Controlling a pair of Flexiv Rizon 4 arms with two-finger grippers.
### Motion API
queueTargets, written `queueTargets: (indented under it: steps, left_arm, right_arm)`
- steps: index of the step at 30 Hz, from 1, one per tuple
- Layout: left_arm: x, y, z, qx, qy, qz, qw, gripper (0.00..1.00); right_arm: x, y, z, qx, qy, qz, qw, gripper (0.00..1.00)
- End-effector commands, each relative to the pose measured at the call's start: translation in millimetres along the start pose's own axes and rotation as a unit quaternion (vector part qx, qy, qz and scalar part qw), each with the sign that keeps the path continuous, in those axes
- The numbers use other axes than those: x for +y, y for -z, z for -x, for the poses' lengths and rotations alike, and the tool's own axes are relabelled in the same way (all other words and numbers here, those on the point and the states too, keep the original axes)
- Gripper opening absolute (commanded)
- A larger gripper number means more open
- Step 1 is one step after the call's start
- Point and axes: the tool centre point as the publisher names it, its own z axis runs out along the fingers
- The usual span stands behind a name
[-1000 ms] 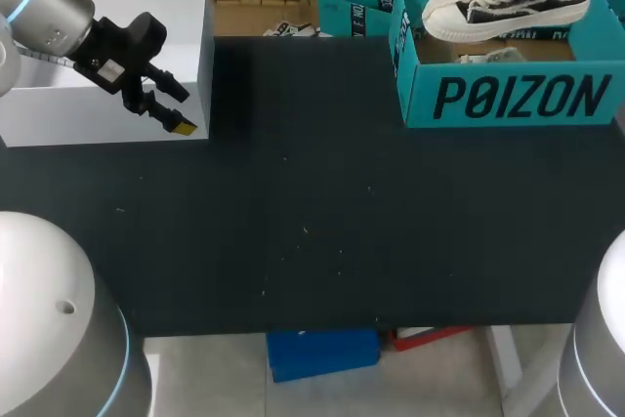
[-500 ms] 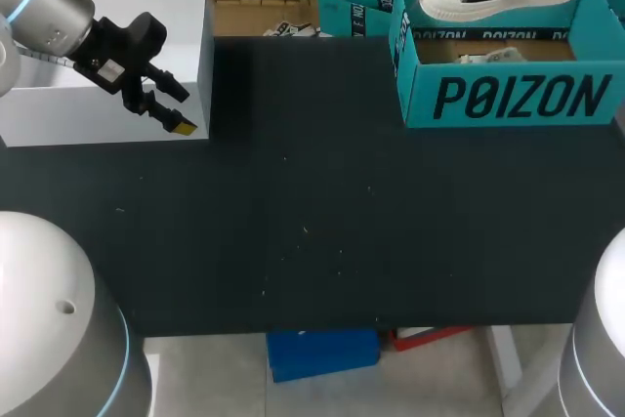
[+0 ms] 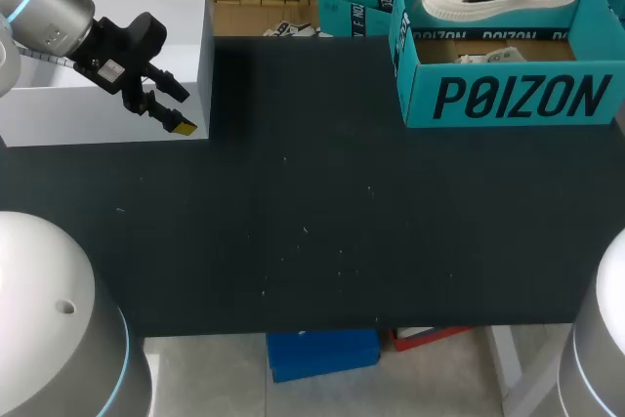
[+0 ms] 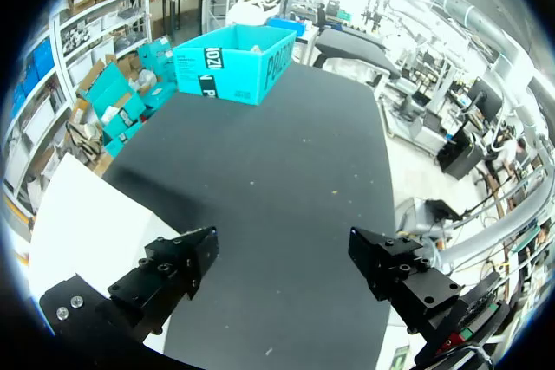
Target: Take the shoe out of the shoebox, open the shoe tongue, remove and reinsert the insole, then place the shoe into the shoebox
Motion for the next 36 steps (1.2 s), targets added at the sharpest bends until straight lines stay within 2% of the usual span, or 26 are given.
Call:
queueTargets:
  steps: [1, 9, 21, 36]
  left_arm:
    - [0.4, -0.5, -1.5, -0.002, 0.0, 0.001, 1.0, 1.0]
    - [0.4, -0.5, -1.5, -0.002, 0.0, 0.001, 1.0, 1.0]
    - [0.4, -0.5, -1.5, -0.002, 0.0, 0.001, 1.0, 1.0]
    - [0.4, -0.5, -1.5, -0.002, 0.0, 0.001, 1.0, 1.0]
  right_arm:
    - [-14.8, -15.0, 13.4, -0.004, 0.011, 0.01, 1.0, 0.0]
    - [-29.4, -39.4, 29.1, -0.003, 0.017, 0.017, 1.0, 0.0]
    - [-23.4, -81.4, 54.0, 0.013, 0.035, 0.036, 0.999, 0.0]
    - [-13.2, -127.0, 64.3, 0.046, 0.011, 0.044, 0.998, 0.0]
